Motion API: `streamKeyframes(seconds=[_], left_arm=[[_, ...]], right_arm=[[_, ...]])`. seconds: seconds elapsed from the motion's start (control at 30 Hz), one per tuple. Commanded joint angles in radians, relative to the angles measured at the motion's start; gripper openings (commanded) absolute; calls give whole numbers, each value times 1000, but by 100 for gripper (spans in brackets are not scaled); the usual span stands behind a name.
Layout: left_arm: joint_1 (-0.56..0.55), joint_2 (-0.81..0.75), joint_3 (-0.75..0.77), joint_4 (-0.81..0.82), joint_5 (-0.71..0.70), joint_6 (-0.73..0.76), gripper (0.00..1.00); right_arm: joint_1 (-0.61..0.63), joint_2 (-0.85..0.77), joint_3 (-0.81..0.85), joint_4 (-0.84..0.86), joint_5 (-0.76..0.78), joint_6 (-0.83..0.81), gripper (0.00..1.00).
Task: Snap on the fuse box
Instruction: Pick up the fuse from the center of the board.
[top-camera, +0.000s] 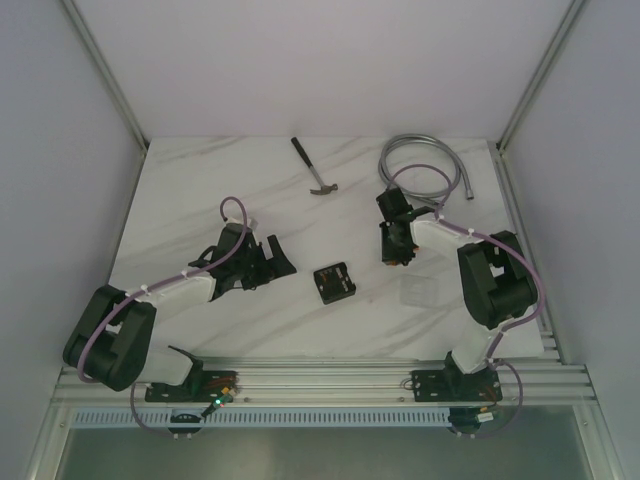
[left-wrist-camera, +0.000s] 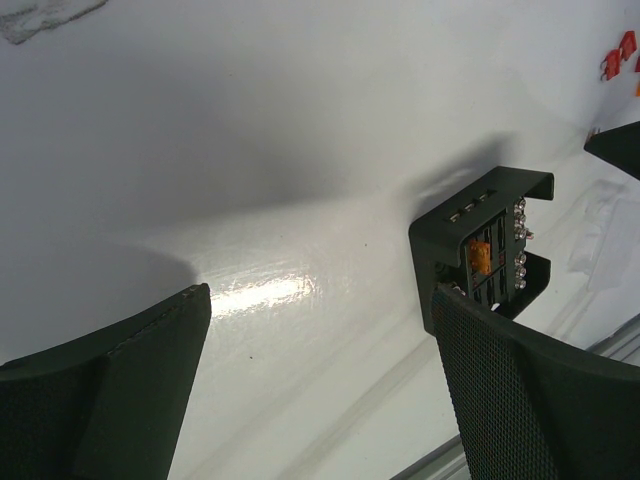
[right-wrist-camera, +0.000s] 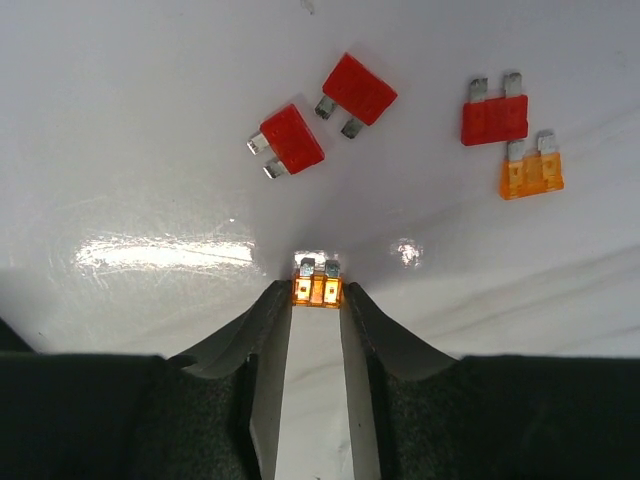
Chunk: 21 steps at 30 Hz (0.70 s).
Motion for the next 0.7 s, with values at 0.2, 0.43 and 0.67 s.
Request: streamKeyframes(seconds=[0.2,0.43,0.67], left_arm=[[-8,-26,22,-19,26,-12,100],[-12,-41,58,-18,64,-12,99],[-13,-36,127,-9,114,-2,94]], right_arm=[[11,1,-15,-17,25,5,24],[50,-78,2,24,-40,-65,23],[124,-131,76,38,-125,-145,23]])
